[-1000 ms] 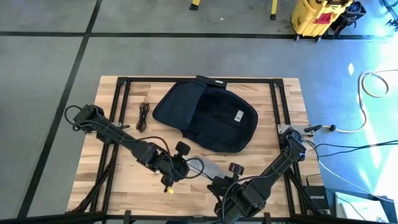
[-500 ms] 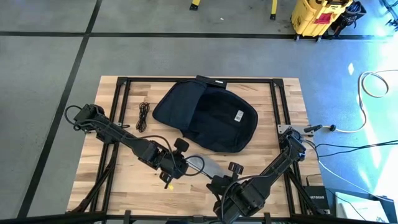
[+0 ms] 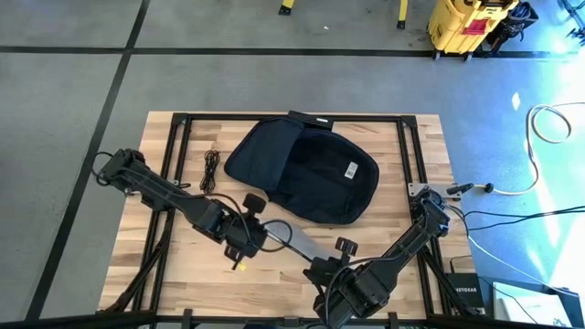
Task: Unpack backpack
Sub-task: Open the transparent zip bag
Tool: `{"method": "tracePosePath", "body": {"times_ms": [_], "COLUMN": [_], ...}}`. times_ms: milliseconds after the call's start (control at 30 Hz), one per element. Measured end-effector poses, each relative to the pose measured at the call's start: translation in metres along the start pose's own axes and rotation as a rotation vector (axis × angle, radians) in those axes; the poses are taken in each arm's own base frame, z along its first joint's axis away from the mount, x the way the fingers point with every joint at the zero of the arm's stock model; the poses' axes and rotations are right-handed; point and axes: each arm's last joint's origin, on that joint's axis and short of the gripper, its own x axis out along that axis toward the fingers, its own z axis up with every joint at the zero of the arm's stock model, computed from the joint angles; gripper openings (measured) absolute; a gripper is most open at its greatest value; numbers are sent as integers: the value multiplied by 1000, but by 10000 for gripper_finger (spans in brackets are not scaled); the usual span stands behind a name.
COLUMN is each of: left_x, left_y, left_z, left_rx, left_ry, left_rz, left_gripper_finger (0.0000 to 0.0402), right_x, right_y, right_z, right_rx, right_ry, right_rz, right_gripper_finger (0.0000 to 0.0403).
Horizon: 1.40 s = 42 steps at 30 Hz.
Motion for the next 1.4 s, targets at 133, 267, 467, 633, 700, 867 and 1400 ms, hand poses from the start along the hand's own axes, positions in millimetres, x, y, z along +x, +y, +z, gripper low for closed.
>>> {"method": "tracePosePath", "body": {"times_ms": [133, 267, 467, 633, 700, 867, 1400], "left_x": [-12, -15, -10, -11, -11, -10, -9], "left_y": [5, 7, 4, 4, 4, 5, 8], "left_z": [-7, -14, -20, -24, -25, -27, -26], "left_rx": [-38, -51, -57, -72, -72, -88, -117], "left_ry": [-3, 46, 93, 130, 140, 163, 157], "left_rz": [-1, -2, -26, -23, -19, -14, -14], "left_gripper_finger": [0, 0, 0, 0, 0, 0, 0], "right_x": [0, 0, 0, 0, -1, -1, -20], "right_y": [0, 0, 0, 0, 0, 0, 4], "right_z": [0, 1, 1, 1, 1, 1, -17], "right_rx": [-10, -10, -10, -10, -9, -9, 16], "right_ry": [-6, -19, -21, -27, -28, -29, -63], "right_rz": [-3, -7, -7, -9, -9, -8, 25], "right_gripper_finger": [1, 1, 1, 1, 1, 1, 1]}}
